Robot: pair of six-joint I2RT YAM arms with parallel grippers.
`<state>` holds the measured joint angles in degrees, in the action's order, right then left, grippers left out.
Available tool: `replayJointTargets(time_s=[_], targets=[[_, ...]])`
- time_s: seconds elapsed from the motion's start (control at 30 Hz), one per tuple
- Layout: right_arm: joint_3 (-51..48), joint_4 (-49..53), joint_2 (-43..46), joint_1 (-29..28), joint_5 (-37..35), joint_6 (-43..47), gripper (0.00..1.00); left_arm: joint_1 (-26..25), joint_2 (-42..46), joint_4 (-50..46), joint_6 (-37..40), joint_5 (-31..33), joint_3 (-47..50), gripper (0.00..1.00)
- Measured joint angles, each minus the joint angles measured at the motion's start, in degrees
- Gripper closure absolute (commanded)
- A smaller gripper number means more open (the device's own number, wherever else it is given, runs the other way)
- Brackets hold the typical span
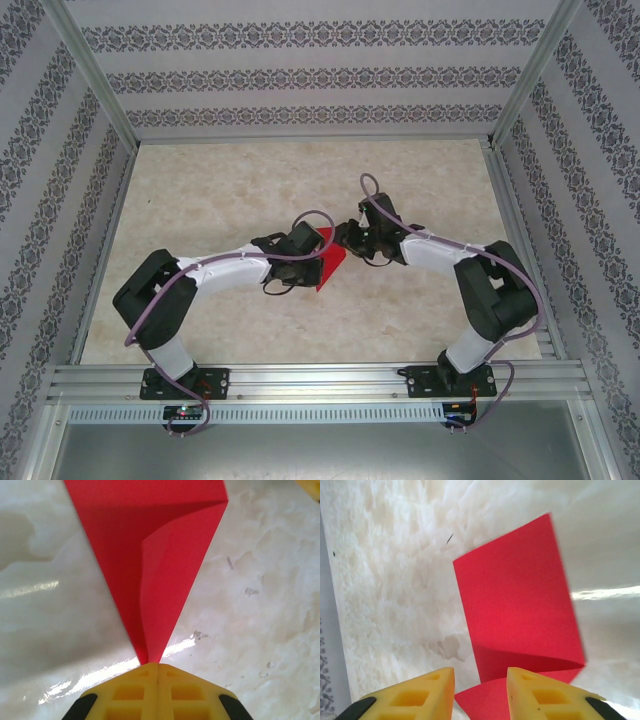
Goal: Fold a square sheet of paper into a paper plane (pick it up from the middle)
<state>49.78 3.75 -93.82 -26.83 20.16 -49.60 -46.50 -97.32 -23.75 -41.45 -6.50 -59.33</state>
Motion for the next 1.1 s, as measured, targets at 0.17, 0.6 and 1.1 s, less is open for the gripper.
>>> replayJointTargets(time_s=[0.17, 0.6, 1.1], targets=[[-2.84, 0.50, 0.26, 3.02, -0.61, -0.02, 0.63, 0.37, -2.16, 2.01, -0.42, 0.00, -3.04, 0.98], [-2.45, 0.83, -5.31, 3.26, 1.81, 0.35, 0.65, 2.16, -8.41, 3.04, -1.70, 3.39, -5.14, 0.99], [1.11, 1.60, -7.91, 1.03, 3.96, 1.40, 0.66, 2.99, -10.01, 3.04, -2.64, 3.87, -5.11, 0.99]])
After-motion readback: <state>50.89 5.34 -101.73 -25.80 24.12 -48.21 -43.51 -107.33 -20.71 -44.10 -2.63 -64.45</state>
